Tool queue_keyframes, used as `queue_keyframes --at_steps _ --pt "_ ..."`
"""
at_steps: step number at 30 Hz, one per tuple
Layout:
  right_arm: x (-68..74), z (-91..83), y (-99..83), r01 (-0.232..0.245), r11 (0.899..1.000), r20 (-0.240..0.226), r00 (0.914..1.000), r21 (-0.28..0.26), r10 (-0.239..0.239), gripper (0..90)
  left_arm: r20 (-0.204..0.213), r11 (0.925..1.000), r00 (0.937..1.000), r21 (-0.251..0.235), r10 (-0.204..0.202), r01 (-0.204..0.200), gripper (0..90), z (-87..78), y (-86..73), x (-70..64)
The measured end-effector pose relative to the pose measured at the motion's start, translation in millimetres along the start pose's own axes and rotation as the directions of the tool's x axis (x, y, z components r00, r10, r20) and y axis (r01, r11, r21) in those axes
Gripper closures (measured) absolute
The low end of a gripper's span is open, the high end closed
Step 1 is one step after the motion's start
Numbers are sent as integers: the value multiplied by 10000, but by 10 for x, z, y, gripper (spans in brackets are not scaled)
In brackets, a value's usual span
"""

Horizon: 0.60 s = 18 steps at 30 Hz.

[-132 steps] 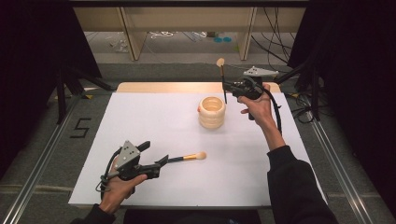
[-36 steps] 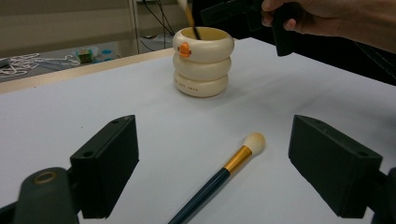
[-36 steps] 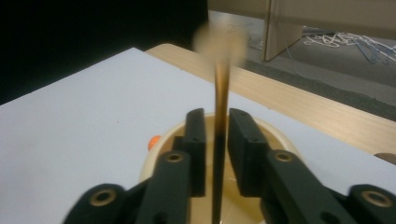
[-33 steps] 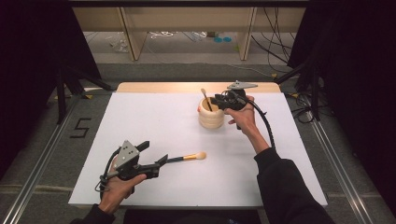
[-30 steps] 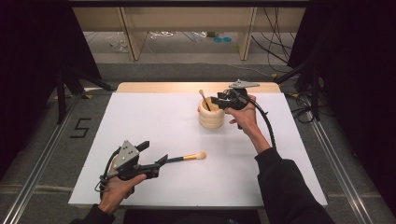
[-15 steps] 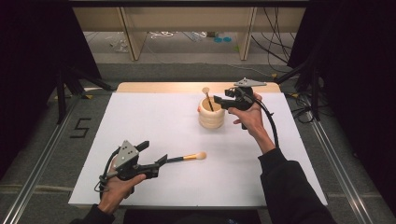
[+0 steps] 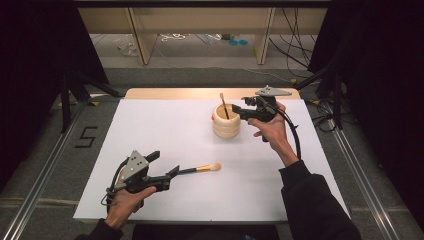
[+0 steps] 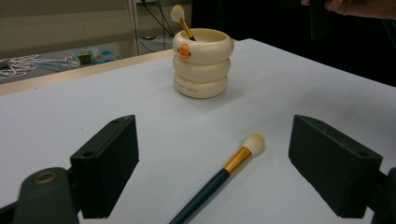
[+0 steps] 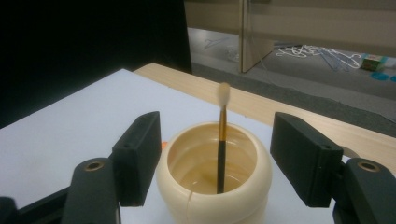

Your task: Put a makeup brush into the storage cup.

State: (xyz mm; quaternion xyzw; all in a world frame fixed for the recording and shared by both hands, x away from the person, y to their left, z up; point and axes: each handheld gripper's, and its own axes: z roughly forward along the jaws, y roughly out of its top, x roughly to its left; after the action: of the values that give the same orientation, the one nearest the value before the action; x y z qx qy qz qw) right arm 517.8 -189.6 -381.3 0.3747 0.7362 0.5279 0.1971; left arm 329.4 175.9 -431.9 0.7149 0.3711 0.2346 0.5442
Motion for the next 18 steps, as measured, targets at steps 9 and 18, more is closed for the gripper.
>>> queue_keyframes --at_steps 9,18 --pt "25 -133 -48 -79 9997 129 9999 -212 82 314 17 9999 9999 39 -119 119 159 12 -4 4" --pt "105 -204 -151 -55 10000 4 10000 -46 55 278 -86 10000 10000 29 -50 51 159 -1 -2 10"
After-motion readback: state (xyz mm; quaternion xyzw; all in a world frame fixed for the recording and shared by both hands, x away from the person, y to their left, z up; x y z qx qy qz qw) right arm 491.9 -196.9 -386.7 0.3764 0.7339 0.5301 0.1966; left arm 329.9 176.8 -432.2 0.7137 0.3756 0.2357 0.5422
